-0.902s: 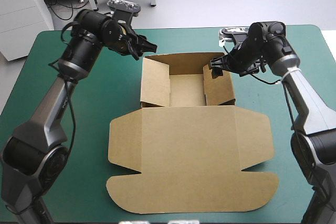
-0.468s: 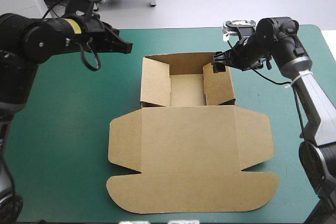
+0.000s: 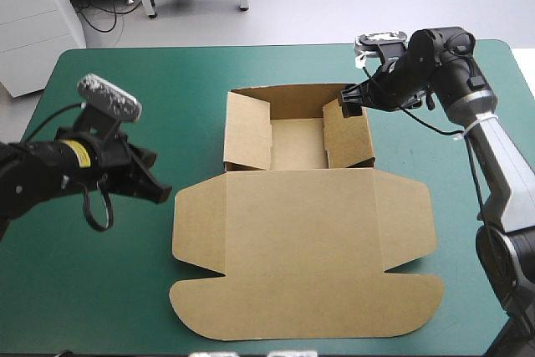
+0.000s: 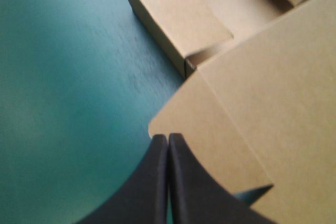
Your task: Fold the box
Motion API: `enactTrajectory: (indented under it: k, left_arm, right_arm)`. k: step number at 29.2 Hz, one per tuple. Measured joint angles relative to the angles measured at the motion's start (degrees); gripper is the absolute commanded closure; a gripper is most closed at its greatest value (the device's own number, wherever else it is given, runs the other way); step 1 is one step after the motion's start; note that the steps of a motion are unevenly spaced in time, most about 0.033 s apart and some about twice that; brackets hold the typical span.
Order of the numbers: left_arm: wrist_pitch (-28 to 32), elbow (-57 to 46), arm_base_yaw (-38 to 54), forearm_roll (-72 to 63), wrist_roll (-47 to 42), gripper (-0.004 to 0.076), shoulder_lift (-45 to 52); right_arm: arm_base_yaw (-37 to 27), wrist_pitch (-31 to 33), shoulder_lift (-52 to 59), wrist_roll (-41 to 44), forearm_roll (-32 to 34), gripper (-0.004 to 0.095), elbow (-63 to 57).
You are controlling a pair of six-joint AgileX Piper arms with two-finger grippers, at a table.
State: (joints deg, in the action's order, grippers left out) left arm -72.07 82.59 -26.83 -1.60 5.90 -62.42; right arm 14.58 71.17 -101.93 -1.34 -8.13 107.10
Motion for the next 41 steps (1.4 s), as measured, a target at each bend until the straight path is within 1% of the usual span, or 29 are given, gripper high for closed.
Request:
enactTrajectory:
  k: [3,7,10,13,18,21,23,24,26,27,28,31,33,34,41]
  left_arm:
    - [0.39,-10.23,0.00,0.00,0.11,0.0756,4.75]
    - [3.48,-22.23,0.00,0.00,0.15,0.0756,10.51]
    - [5.63,-29.95,0.00,-0.06,0.15,0.0756,13.62]
    - [6.43,-36.52,0.00,-0.40,0.09,0.0756,15.89]
    - [7.03,-42.53,0.00,-0.64,-0.06,0.0756,18.56]
    - [7.15,-43.70,0.00,-0.64,-0.06,0.0756,19.72]
    - [7.57,-43.81,0.00,-0.64,-0.06,0.0756,20.28]
    - [7.86,-43.89,0.00,-0.59,-0.06,0.0756,20.51]
    - [8.17,-43.88,0.00,-0.46,-0.06,0.0756,21.00]
    - [8.37,-43.88,0.00,-0.36,-0.06,0.0756,21.15]
    - [8.47,-43.88,0.00,-0.35,-0.06,0.0756,21.22]
    - [8.56,-43.96,0.00,-0.29,-0.06,0.0756,21.39]
    - [8.64,-43.98,0.00,-0.18,-0.06,0.0756,21.39]
    - [8.81,-44.02,0.00,-0.18,-0.06,0.0756,21.39]
    - [9.77,-44.04,0.00,0.91,-0.06,0.0756,21.39]
  right_arm:
    - [0.00,-0.11,0.00,0.00,0.67,0.0093,0.00]
    - [0.00,-0.11,-0.81,-0.01,0.79,0.0093,0.00]
    - [0.00,-0.14,-2.44,-0.06,0.85,0.0093,0.00]
    - [0.00,-0.35,-4.43,-0.06,0.90,0.0093,0.00]
    - [0.00,-0.92,-8.34,-0.06,2.16,0.0093,0.00]
    - [0.00,-1.04,-10.57,-0.06,2.66,0.0093,0.00]
    - [0.00,-1.47,-12.03,-0.06,2.83,0.0115,0.00]
    - [0.00,-1.66,-12.55,-0.07,2.82,0.0143,0.00]
    - [0.00,-2.10,-13.57,-0.12,2.82,0.0229,0.00]
    - [0.00,-2.25,-13.89,-0.12,2.82,0.0302,0.00]
    - [0.00,-2.53,-14.18,-0.12,2.82,0.0392,0.00]
    - [0.00,-3.20,-14.54,-0.14,2.82,0.0712,0.00]
    - [0.00,-3.34,-14.61,-0.14,2.62,0.0897,0.00]
    - [0.00,-3.40,-14.65,-0.14,2.42,0.0925,0.00]
    - [0.04,-4.36,-14.76,-0.19,2.96,0.0931,0.00]
